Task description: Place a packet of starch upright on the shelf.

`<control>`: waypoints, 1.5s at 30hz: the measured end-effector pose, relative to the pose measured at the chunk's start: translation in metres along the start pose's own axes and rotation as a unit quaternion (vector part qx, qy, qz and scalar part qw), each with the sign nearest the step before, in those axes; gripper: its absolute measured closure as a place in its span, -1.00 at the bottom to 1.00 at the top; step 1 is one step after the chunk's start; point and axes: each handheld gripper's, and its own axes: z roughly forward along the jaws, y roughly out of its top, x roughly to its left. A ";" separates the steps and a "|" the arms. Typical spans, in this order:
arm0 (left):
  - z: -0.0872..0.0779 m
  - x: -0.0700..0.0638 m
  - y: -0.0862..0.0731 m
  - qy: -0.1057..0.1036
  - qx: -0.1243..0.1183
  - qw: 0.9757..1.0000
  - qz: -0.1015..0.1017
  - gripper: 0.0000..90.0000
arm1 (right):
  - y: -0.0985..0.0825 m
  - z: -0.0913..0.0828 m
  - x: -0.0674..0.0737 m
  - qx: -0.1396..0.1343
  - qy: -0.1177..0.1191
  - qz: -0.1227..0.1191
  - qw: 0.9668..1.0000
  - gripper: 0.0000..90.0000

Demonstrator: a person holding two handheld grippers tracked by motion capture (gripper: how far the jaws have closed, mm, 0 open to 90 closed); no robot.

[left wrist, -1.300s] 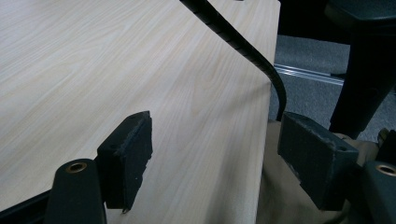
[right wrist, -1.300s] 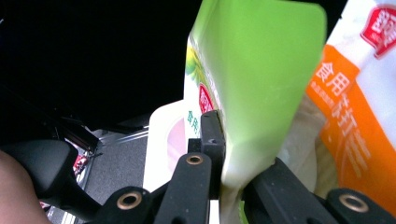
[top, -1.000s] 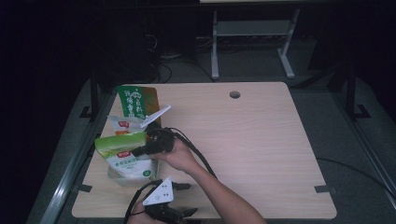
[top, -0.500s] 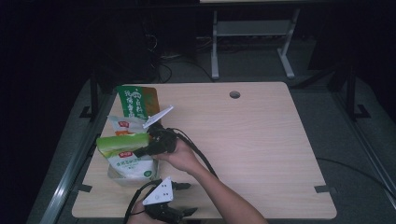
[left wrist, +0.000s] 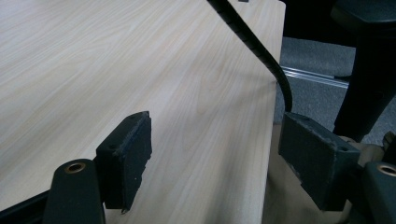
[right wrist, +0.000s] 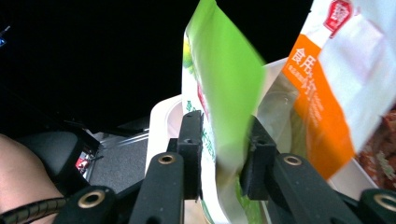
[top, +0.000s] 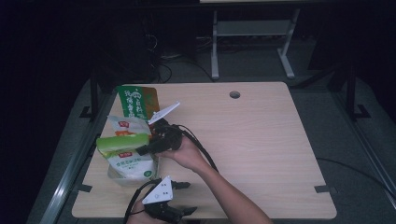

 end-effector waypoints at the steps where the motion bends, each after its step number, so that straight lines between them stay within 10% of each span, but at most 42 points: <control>1: 0.000 0.000 0.000 0.001 0.001 1.000 0.000 -0.43 | 0.000 -0.002 0.000 0.000 0.001 0.002 1.000 0.58; 45: -0.003 0.008 -0.002 0.012 -0.007 1.000 -0.017 -0.43 | -0.048 -0.112 -0.023 -0.029 -0.080 0.042 0.995 0.08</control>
